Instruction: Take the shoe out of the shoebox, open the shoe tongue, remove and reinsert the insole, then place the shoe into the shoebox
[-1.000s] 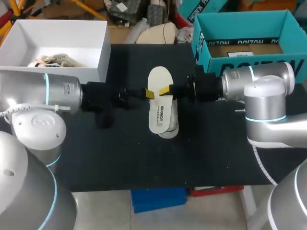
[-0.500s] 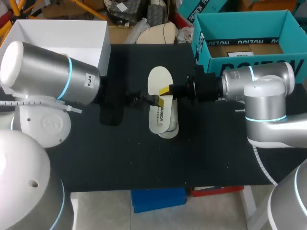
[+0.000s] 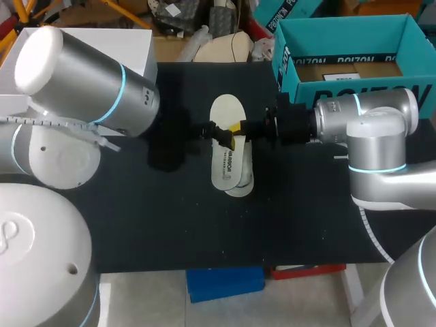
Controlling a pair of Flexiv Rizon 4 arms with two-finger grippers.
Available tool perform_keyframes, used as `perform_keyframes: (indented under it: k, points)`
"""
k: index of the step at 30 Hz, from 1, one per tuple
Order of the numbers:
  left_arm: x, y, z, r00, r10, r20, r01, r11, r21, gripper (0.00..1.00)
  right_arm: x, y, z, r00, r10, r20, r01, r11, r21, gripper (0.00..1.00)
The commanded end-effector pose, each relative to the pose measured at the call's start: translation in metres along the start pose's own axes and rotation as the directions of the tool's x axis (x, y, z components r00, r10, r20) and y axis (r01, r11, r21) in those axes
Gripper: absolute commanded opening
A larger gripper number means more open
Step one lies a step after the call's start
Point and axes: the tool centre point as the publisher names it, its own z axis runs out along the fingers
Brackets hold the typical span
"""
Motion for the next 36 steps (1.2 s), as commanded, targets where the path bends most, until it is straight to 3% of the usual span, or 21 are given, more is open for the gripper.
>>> perform_keyframes:
  k: [1,8,14,25,36]
  points:
    - [-0.008,0.000,0.005,0.931,-0.029,-0.364,0.030,1.000,-0.002,1.00,-0.001,0.000,0.001,1.000,0.000,-0.001,0.000,1.000,0.000,0.00]
    - [-0.010,-0.003,0.012,0.880,0.005,-0.475,0.016,0.999,0.040,1.00,-0.001,0.000,0.001,1.000,0.000,-0.001,0.000,1.000,0.000,0.00]
    - [-0.008,-0.002,0.017,0.865,-0.010,-0.501,0.044,0.997,0.056,1.00,-0.001,0.000,0.001,1.000,0.000,-0.001,0.000,1.000,0.000,0.00]
    - [-0.007,0.010,0.021,0.878,-0.038,-0.478,0.080,0.994,0.069,1.00,-0.001,0.000,0.001,1.000,0.000,-0.001,0.000,1.000,0.000,0.00]
    - [0.002,0.044,0.029,0.895,-0.099,-0.435,0.142,0.988,0.067,1.00,-0.001,0.000,0.001,1.000,0.000,-0.001,0.000,1.000,0.000,0.00]
